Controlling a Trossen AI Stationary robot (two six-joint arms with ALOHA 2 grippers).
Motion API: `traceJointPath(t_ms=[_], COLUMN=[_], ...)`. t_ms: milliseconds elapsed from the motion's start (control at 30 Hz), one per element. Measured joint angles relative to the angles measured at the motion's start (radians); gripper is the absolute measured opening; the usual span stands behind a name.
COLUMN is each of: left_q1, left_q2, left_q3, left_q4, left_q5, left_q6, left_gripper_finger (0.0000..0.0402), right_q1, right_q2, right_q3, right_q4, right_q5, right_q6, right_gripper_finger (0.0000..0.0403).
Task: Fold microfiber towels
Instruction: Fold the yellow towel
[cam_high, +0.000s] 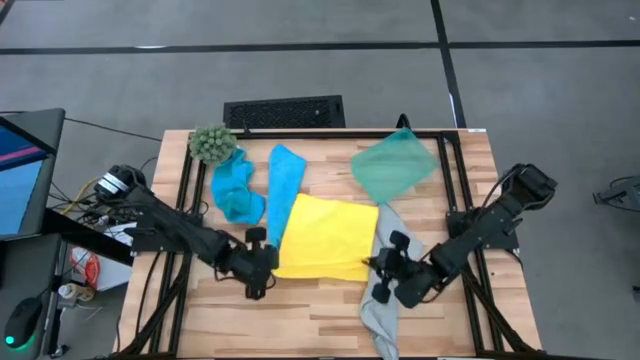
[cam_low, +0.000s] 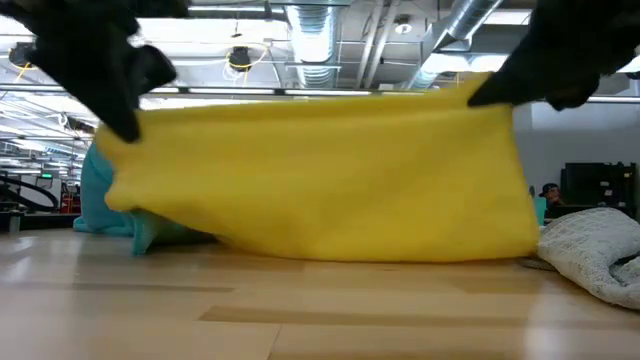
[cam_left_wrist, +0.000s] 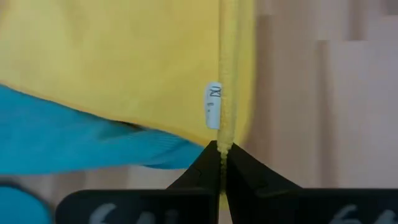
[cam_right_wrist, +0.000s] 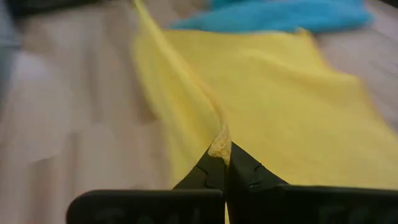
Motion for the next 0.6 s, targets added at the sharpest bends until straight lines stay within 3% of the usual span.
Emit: traceJointPath(t_ms=[233, 600], left_q1=[0.182, 0.466], left_q2=[-0.025, -0.026], left_q3=[0.000, 0.000], left_q4=[0.009, 0.082], left_q5=[-0.075, -0.018], left_q6=[0.208, 0.454], left_gripper_finger=[0.0000, 0.0003], right_q1=[-0.120, -0.254], right_q2=[-0.049, -0.056], right_q3=[0.000, 0.000], right_q4=[-0.181, -0.305], right_q5=[0.008, -0.013], right_q6=[0.044, 0.006], right_gripper_finger=[0.0018, 0.0020])
